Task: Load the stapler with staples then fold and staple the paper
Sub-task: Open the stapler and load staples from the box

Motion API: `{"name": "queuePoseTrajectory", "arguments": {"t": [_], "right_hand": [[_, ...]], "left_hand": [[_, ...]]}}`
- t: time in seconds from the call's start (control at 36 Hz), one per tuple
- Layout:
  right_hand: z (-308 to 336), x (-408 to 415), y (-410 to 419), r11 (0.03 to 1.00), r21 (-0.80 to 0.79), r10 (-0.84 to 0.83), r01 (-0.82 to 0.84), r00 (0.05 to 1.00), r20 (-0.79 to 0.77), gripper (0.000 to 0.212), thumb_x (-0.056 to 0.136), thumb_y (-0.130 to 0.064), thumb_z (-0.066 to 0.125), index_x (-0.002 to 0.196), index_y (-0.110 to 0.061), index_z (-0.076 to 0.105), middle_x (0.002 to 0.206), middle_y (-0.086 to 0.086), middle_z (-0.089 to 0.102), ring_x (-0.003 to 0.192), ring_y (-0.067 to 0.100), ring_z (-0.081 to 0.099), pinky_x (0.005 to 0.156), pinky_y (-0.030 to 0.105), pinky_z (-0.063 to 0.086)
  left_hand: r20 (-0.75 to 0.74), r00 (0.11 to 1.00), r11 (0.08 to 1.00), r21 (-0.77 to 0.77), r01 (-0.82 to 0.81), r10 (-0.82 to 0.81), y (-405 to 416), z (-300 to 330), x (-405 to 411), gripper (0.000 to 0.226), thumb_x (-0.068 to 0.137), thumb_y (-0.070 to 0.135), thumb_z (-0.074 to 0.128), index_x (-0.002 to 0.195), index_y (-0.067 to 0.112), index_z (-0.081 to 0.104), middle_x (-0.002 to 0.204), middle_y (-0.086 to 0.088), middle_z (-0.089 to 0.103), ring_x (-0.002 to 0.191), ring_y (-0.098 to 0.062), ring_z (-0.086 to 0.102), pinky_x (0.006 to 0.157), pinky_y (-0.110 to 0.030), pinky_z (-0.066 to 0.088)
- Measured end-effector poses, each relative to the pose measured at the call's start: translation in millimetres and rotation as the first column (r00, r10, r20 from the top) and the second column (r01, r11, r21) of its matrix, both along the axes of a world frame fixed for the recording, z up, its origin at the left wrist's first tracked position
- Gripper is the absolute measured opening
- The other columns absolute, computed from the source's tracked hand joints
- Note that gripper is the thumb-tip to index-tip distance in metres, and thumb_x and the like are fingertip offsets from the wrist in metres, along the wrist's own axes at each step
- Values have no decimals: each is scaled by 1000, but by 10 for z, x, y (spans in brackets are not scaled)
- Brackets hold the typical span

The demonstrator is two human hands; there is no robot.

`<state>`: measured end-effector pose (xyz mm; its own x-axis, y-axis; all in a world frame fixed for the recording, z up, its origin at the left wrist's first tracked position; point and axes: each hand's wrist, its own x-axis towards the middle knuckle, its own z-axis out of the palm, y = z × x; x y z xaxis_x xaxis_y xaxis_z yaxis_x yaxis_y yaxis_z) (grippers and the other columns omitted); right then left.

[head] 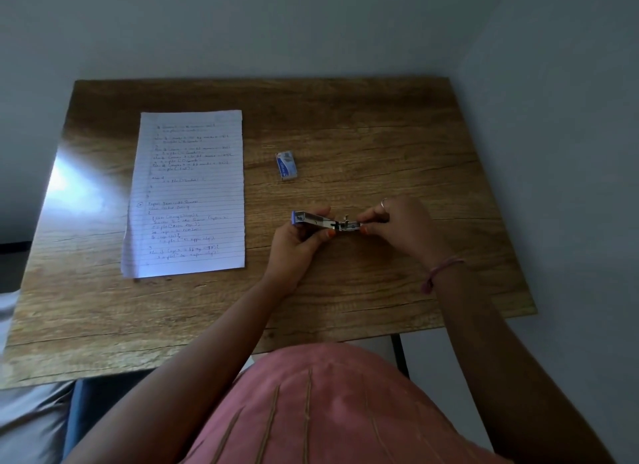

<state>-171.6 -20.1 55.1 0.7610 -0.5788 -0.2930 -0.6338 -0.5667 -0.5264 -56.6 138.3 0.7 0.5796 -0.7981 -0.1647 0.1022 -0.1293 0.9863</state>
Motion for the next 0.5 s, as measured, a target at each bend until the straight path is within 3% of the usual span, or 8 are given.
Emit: {"name": "queuePoseTrajectory", "arguments": {"t": [0.08,0.19,0.28,0.36,0.5], "right_hand": [[3,-26,10,1000,-16,19,-18,1000,15,25,84,-16,70,110,-19,71,108,-2,70,93,3,55,80,17,36],[-24,-97,36,1000,-6,12,-12,996,88,29,85,-16,70,113,-21,69,112,-3,69,96,1,54,78,12,35],[-54,-173,18,999,44,18,-22,996,91,38,86,-14,68,123,-21,63,121,-3,65,108,4,55,89,14,37],[-62,-265,-29,995,94,26,-37,993,117,46,86,-12,68,130,-23,57,119,-10,62,108,-1,52,81,3,32],[-65,-336,-65,991,14,127,-132,974,189,39,93,-6,54,126,-27,59,125,-3,55,109,9,52,87,20,40]], "left_hand": [[-5,1000,1000,5,-3,3,4,0,2,39,87,7,65,110,39,60,118,9,67,114,-2,60,99,-28,48],[-6,1000,1000,2,-9,9,1,10,-9,41,88,6,64,112,39,59,123,8,65,117,-3,58,101,-28,47],[-25,999,1000,0,-23,23,-1,22,-15,40,90,6,63,113,38,58,122,10,65,115,0,59,100,-22,47],[-47,998,999,-8,-35,35,1,27,-18,41,90,5,62,117,35,56,115,12,66,111,1,60,94,-16,47],[-63,997,999,-12,-43,43,7,35,-27,41,92,4,60,124,29,53,105,12,70,105,1,63,86,-12,48]]}}
